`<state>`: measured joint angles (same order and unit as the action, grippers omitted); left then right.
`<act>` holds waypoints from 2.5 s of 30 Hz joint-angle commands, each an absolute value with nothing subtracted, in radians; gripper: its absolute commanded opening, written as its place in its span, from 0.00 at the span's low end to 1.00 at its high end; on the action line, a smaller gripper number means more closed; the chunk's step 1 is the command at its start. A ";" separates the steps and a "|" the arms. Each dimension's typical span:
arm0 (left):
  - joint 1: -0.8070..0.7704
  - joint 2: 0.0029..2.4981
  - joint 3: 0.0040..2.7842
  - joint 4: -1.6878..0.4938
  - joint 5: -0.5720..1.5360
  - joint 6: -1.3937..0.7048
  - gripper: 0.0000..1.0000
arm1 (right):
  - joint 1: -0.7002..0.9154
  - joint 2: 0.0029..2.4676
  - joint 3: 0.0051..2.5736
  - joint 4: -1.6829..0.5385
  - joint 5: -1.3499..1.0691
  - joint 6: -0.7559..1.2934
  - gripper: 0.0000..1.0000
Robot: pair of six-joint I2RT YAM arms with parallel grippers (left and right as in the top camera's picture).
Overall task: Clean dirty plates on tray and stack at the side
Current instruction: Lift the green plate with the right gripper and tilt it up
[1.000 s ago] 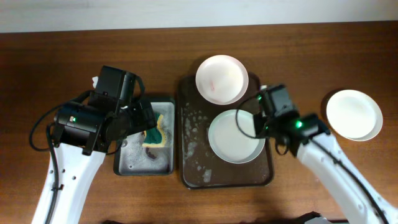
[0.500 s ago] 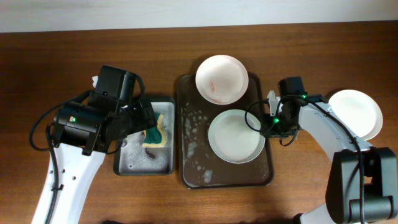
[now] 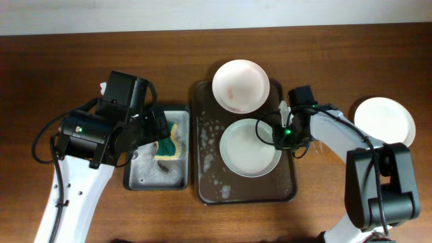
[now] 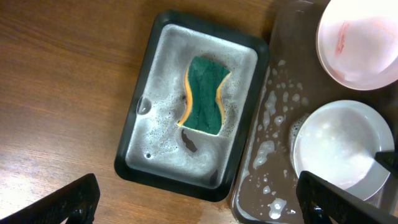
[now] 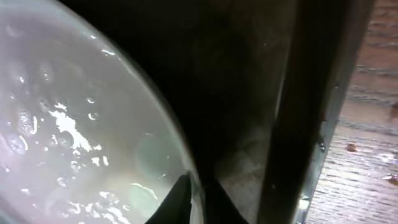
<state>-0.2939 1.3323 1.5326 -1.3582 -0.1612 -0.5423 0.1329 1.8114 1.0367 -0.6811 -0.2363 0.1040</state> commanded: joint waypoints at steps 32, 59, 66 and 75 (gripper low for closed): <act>-0.294 1.318 1.533 -1.356 -0.161 -0.544 1.00 | 1.067 1.408 1.178 -0.879 1.235 0.241 0.04; -0.294 1.318 1.533 -1.356 -0.161 -0.544 0.99 | 1.028 1.409 1.190 -0.828 1.221 0.044 0.04; -0.294 1.318 1.533 -1.356 -0.161 -0.544 1.00 | 1.032 1.408 1.208 -0.767 1.205 -0.075 0.04; -0.294 1.318 1.533 -1.356 -0.161 -0.544 1.00 | 1.048 1.407 1.210 -0.770 1.144 -0.096 0.04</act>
